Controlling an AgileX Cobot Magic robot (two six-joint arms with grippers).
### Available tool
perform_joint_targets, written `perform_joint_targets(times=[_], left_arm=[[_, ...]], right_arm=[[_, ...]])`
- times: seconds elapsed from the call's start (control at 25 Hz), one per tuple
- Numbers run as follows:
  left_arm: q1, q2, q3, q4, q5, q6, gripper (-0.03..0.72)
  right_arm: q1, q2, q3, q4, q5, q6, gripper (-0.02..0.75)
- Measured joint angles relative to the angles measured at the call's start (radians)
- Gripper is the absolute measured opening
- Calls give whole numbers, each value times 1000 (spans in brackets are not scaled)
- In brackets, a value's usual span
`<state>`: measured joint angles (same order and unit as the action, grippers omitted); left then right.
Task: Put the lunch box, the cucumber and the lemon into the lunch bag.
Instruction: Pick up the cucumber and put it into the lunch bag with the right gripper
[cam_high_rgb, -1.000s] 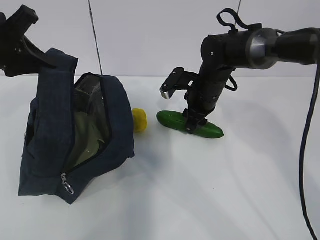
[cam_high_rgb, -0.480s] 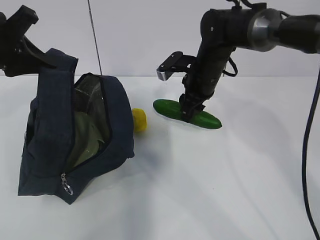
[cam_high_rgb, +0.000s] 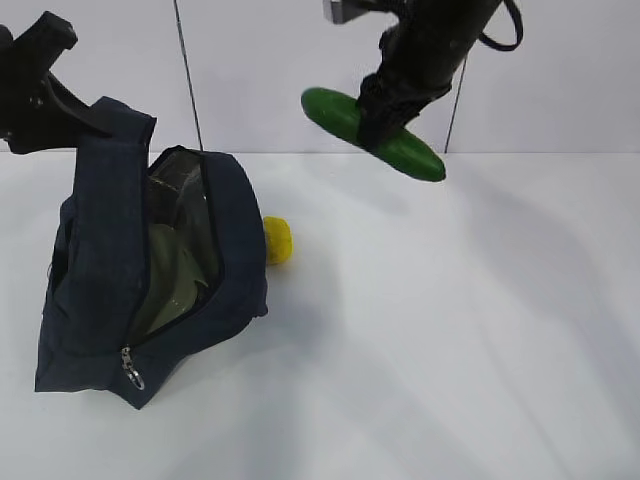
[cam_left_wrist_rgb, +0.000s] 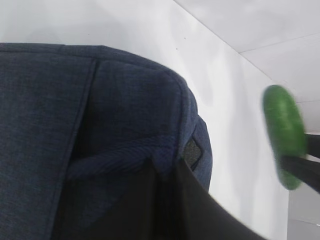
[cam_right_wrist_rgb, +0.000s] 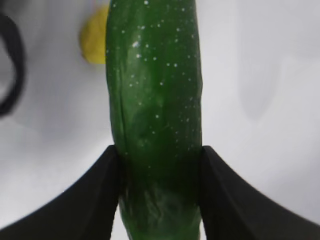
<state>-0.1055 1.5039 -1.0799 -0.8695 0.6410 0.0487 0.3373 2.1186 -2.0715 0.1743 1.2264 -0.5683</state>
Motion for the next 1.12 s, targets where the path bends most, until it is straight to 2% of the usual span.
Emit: perform_joint_targets(times=[0.16,0.36,0.44,0.56,0.88,1.12], left_arm=[[0,0,0,8,0,4,25],[0,0,0,24,-2,4,25],[0,0,0,24,-2,4,25],[0,0,0,25,-4,4,25],[0,0,0,27,-5,4,25],[1,0,0,27,-5,4,25]], right_arm=[[0,-85,0,156,11,73,368],[0,-122,-2,444,15,213,368],[5,-122,-2,505,15,252,368],[25,-122,-2,533,15,312,368],[149,-122,-2,542,18,363,368],[155,-122,-2,525,18,435,368]])
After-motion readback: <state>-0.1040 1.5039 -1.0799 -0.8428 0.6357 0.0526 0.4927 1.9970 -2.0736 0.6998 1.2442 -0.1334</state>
